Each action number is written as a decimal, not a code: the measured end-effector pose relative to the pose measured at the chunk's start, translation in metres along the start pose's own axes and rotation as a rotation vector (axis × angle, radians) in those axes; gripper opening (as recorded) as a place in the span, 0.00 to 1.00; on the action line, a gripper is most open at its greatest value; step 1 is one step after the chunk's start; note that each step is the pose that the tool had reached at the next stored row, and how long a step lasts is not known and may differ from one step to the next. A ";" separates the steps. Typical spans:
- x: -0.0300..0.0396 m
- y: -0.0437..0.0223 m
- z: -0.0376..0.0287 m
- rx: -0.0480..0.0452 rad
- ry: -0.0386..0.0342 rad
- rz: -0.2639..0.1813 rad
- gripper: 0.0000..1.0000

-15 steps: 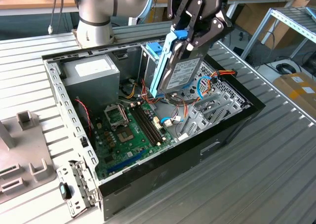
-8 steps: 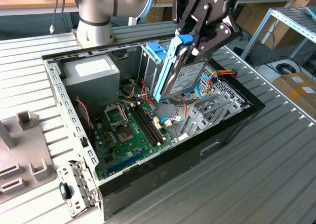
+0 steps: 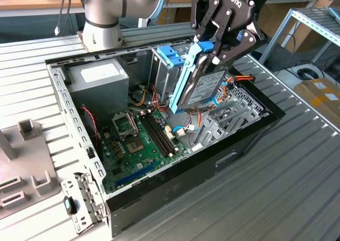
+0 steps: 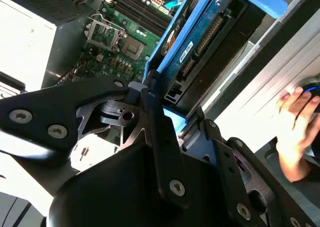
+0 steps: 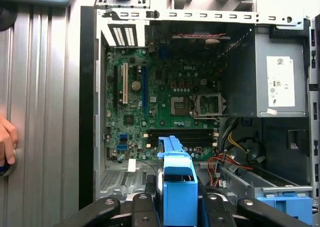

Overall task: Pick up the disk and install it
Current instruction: 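Pick up the disk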

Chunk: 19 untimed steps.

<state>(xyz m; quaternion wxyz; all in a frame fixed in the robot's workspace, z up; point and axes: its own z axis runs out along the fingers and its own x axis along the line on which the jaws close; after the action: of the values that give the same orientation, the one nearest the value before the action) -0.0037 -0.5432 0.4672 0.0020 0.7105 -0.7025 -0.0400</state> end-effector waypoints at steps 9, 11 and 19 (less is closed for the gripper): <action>0.0079 -0.0108 0.0010 -0.0004 0.0020 0.000 0.37; 0.0094 -0.0133 0.0013 -0.0005 0.0024 0.000 0.37; 0.0157 -0.0258 0.0014 -0.0012 0.0043 0.000 0.37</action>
<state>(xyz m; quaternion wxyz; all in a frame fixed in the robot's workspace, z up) 0.0222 -0.5586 0.4635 0.0039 0.7105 -0.7026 -0.0388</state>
